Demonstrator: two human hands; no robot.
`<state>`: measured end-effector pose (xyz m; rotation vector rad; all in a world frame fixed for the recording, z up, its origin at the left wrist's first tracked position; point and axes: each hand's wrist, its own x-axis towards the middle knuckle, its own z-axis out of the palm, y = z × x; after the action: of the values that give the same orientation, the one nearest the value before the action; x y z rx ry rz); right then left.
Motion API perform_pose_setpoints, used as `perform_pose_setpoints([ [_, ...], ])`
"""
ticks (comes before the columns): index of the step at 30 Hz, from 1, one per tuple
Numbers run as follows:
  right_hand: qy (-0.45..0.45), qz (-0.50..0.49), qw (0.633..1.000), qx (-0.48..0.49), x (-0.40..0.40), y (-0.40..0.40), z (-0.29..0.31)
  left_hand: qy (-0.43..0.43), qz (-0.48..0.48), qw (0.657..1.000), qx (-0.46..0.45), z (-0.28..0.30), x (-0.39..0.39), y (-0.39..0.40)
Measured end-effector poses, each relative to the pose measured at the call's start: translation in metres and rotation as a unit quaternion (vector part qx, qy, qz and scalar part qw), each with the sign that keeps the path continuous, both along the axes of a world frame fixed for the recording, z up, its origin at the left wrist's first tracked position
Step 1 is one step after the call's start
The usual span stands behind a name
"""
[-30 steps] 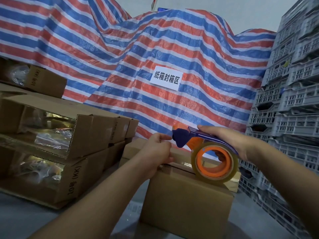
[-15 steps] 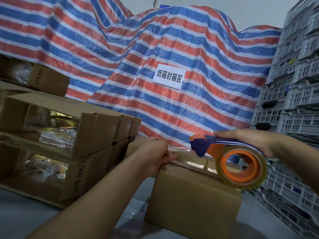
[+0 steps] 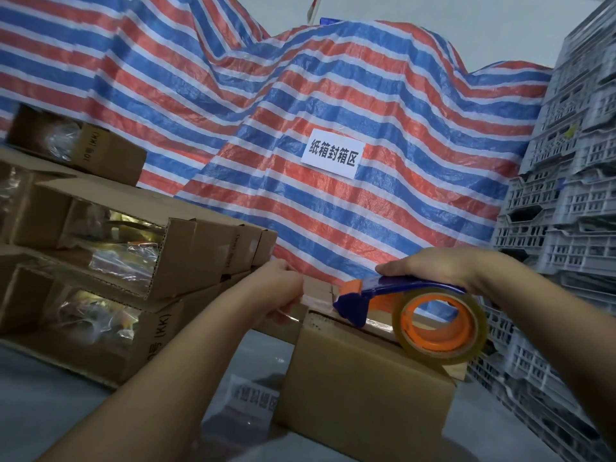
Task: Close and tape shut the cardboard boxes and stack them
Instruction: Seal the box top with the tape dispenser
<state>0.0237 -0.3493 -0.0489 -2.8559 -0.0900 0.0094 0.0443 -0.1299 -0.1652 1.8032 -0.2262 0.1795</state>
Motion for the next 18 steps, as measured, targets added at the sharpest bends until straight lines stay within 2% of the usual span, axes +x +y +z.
perform_pose_setpoints([
  [9,0.033,0.003,0.999,0.007,0.006,0.009,-0.001,0.031,0.018,0.997,0.068,-0.004,0.012,0.002],
  [14,-0.004,0.036,0.997,-0.071,0.005,0.016,-0.001,0.013,0.032,0.996,0.080,-0.002,0.012,0.004],
  [18,0.034,0.019,0.999,-0.029,0.009,0.019,-0.001,0.047,0.033,0.991,0.121,-0.004,0.010,0.003],
])
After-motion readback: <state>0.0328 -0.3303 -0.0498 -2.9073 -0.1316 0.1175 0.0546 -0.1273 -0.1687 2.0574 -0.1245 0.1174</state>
